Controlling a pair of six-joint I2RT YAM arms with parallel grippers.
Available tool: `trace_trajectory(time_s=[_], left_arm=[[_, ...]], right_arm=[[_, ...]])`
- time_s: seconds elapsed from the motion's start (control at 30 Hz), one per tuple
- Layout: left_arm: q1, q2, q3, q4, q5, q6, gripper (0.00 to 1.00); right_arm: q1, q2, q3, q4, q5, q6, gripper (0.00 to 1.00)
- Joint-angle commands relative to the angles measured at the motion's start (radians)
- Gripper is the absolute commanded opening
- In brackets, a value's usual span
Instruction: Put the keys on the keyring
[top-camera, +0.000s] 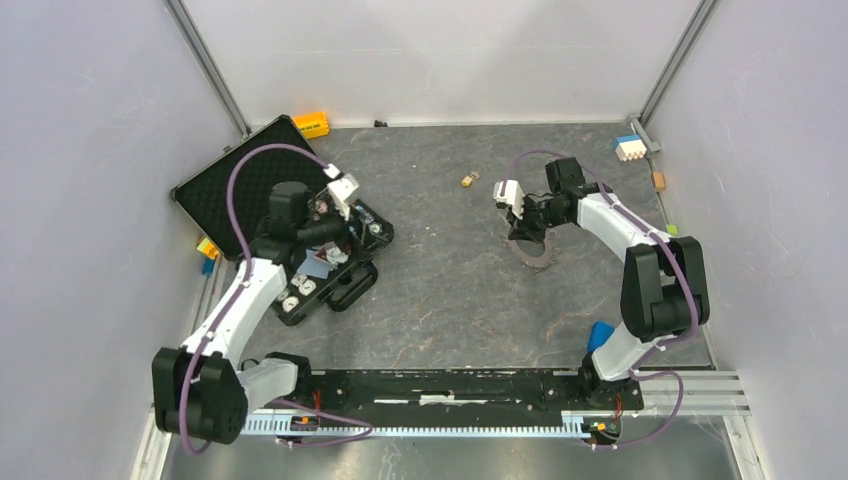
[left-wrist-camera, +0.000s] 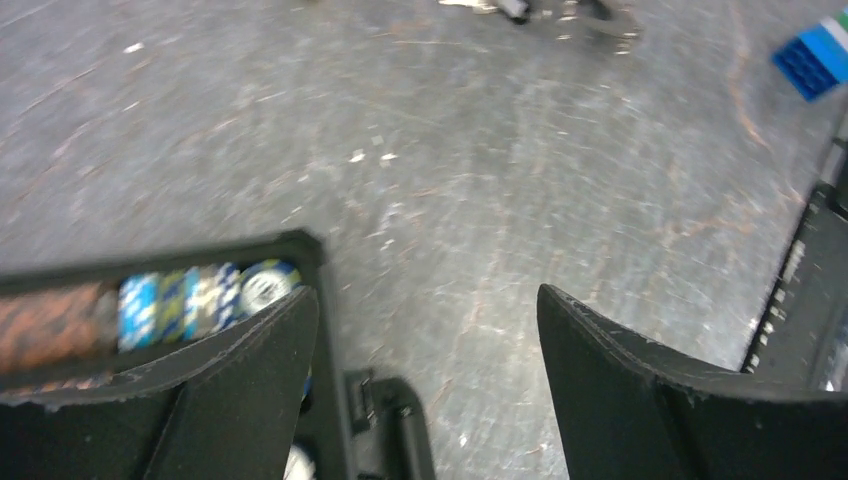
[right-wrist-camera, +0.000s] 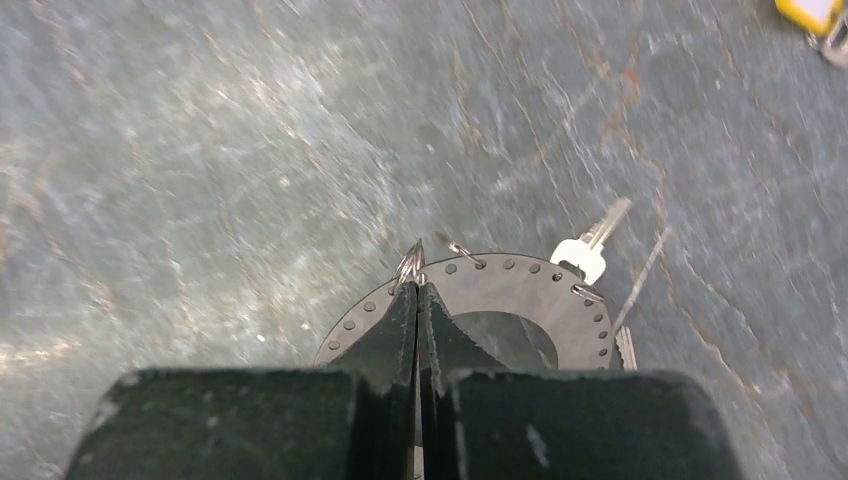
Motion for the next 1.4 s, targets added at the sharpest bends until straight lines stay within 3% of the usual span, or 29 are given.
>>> trace_trajectory(time_s=[0.0,0.23,0.53,0.6,0.67,0.77,0.93,1.0,1.2,1.37], left_arm=[[-0.138,0.079,0.115,-0.048,0.068,0.125,0.84],[-0.3,0.224,0.277,-0.07,0.112,0.092,0.65],[-0.444,0.296,0.435,-0.067,0.151,0.092,0.56],[-0.463,0.321,0.465,-0.087,0.151,0.091,0.49],[-0.478,0.34,0.48,-0.098,0.146,0.074,0.4],[-0.494,0.333,0.449,-0.096,0.121,0.1,0.37],[-0.495,0.277,0.345,-0.087,0.003,0.166,0.36],[-0.494,0.25,0.303,-0.095,-0.049,0.208,0.38],[-0.463,0.175,0.177,-0.153,-0.195,0.264,0.51],[-0.326,0.116,0.078,-0.132,-0.237,0.197,0.55]], right_arm=[[-0.002,-0.055,-0.028,0.057,-0.231,0.025,0.0],[0.018,-0.172,-0.059,0.152,-0.366,0.188,0.0],[0.077,-0.342,-0.144,0.394,-0.496,0.435,0.0],[0.095,-0.373,-0.171,0.456,-0.511,0.482,0.0],[0.12,-0.406,-0.203,0.517,-0.49,0.523,0.0],[0.134,-0.425,-0.229,0.541,-0.402,0.538,0.0],[0.133,-0.416,-0.214,0.346,-0.238,0.402,0.0],[0.135,-0.43,-0.257,0.321,-0.195,0.369,0.09],[0.18,-0.417,-0.354,0.246,-0.163,0.271,0.51],[0.303,-0.405,-0.458,0.416,-0.078,0.398,0.62]])
